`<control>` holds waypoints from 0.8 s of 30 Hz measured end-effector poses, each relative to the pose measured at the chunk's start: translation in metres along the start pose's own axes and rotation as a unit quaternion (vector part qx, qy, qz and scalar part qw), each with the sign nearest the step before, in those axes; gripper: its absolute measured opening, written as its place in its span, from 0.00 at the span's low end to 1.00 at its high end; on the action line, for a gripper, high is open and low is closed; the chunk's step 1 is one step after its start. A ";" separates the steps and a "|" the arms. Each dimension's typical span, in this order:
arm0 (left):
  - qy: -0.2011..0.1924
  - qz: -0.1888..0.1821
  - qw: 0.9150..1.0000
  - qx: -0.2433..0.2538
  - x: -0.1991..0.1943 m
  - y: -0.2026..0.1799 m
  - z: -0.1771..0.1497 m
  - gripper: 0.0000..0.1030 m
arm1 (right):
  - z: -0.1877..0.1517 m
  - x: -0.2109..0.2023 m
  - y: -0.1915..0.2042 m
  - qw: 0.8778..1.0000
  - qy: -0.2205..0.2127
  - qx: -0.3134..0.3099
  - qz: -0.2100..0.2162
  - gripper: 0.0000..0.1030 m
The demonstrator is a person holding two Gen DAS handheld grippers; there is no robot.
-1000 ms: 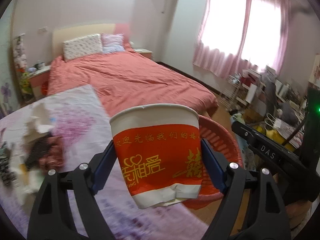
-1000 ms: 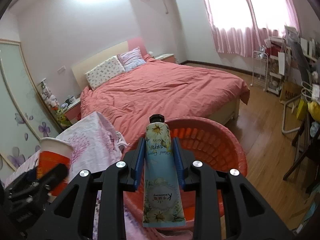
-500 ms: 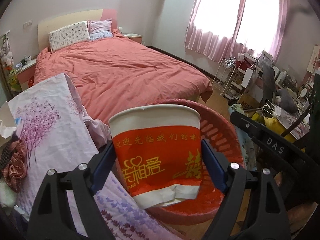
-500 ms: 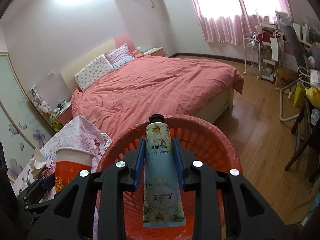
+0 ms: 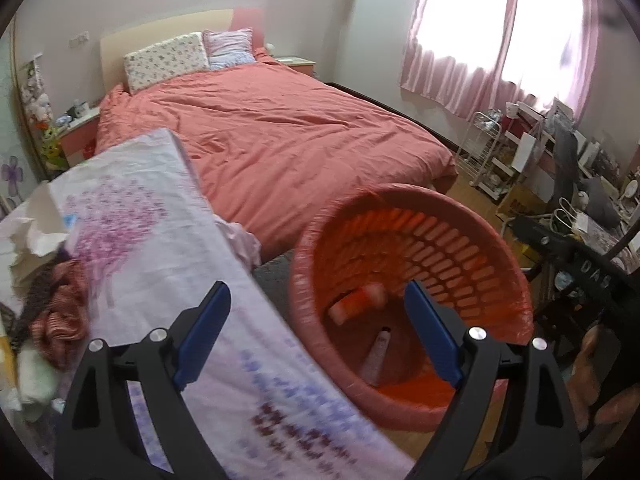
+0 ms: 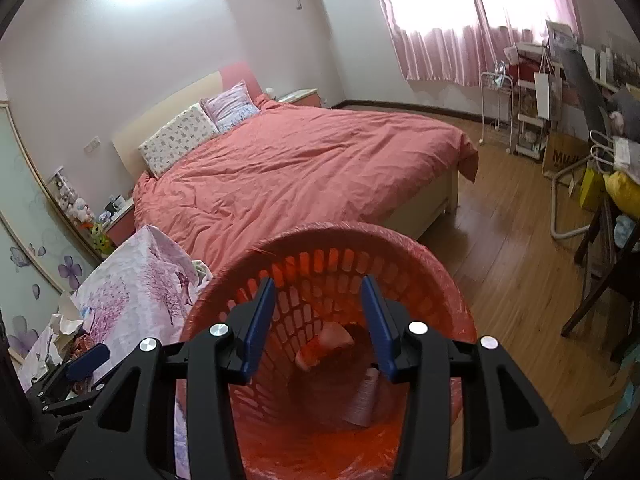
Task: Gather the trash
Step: 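Carry the tube and cup over the orange basket and open both tools, then grasp the blue-and-grey package on the bed with the right tool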
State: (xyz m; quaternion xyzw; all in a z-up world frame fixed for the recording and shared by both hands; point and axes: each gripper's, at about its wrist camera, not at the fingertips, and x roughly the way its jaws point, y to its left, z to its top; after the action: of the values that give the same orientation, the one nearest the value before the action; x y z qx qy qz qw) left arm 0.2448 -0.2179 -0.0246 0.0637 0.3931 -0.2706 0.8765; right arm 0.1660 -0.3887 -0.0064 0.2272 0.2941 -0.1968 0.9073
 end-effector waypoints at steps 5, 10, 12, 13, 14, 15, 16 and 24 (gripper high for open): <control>-0.023 0.029 0.999 -0.005 -0.035 0.022 -0.003 0.84 | 0.002 -0.014 0.022 1.000 -0.012 -0.026 0.000 0.44; -0.049 0.062 0.997 -0.019 -0.076 0.051 -0.009 0.84 | -0.006 -0.030 0.053 0.998 -0.016 -0.057 0.014 0.44; -0.056 0.074 0.995 -0.029 -0.091 0.066 -0.014 0.85 | -0.012 -0.034 0.065 0.997 -0.014 -0.069 0.020 0.44; -0.059 0.082 0.994 -0.034 -0.099 0.075 -0.017 0.85 | -0.015 -0.037 0.072 0.997 -0.013 -0.077 0.025 0.44; -0.062 0.093 0.993 -0.040 -0.106 0.085 -0.020 0.85 | -0.021 -0.040 0.081 0.996 -0.010 -0.087 0.030 0.44; -0.064 0.100 0.992 -0.044 -0.111 0.092 -0.022 0.85 | -0.026 -0.042 0.090 0.995 -0.008 -0.096 0.037 0.44; -0.065 0.111 0.990 -0.054 -0.119 0.105 -0.027 0.85 | -0.029 -0.044 0.094 0.994 -0.006 -0.102 0.041 0.44; -0.071 0.185 0.974 -0.108 -0.163 0.187 -0.066 0.86 | -0.078 -0.056 0.165 0.980 0.031 -0.167 0.104 0.46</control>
State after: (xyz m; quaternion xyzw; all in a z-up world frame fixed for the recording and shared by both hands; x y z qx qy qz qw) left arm 0.2106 0.0304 0.0289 0.0209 0.3384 -0.0637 0.9386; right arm 0.1710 -0.1999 0.0212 0.1076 0.3254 -0.0422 0.9385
